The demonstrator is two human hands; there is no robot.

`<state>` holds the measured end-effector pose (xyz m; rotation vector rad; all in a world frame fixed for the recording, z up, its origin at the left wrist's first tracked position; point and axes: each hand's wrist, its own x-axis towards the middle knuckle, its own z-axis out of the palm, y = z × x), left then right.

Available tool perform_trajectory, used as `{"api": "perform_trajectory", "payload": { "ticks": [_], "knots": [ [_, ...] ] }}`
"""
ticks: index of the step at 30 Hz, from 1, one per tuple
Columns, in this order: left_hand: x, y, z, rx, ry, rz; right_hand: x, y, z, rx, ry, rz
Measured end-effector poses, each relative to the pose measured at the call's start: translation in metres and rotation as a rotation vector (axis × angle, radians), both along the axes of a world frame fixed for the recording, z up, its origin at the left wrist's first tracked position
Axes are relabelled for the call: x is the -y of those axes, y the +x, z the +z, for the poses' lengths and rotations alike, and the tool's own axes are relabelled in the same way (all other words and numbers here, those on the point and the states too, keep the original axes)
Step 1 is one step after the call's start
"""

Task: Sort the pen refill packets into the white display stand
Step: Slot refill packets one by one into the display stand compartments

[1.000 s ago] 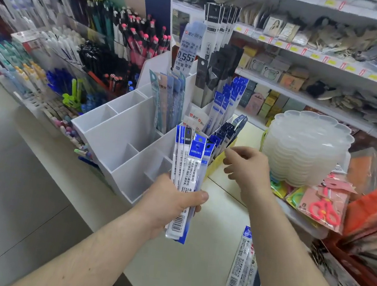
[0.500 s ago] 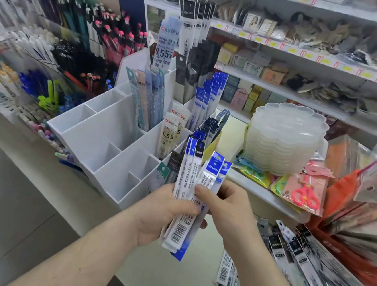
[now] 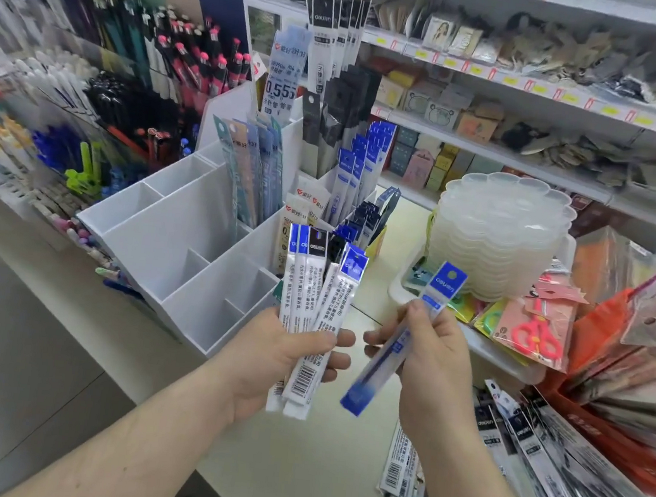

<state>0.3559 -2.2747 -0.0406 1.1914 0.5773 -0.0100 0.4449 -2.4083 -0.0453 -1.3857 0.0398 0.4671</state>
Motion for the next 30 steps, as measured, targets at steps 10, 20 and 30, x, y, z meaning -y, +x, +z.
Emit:
{"api": "perform_trajectory", "payload": {
  "ticks": [10, 20, 30],
  "knots": [
    [0.006, -0.002, -0.002, 0.04, 0.045, -0.093, -0.01, -0.018, 0.006, 0.066, -0.044, 0.256],
    [0.004, -0.006, -0.004, 0.031, -0.013, -0.022, -0.005, -0.015, 0.004, -0.04, 0.04, 0.279],
    [0.0, -0.002, -0.007, -0.044, -0.031, 0.141, 0.0, -0.007, 0.002, -0.113, 0.079, 0.187]
  ]
}}
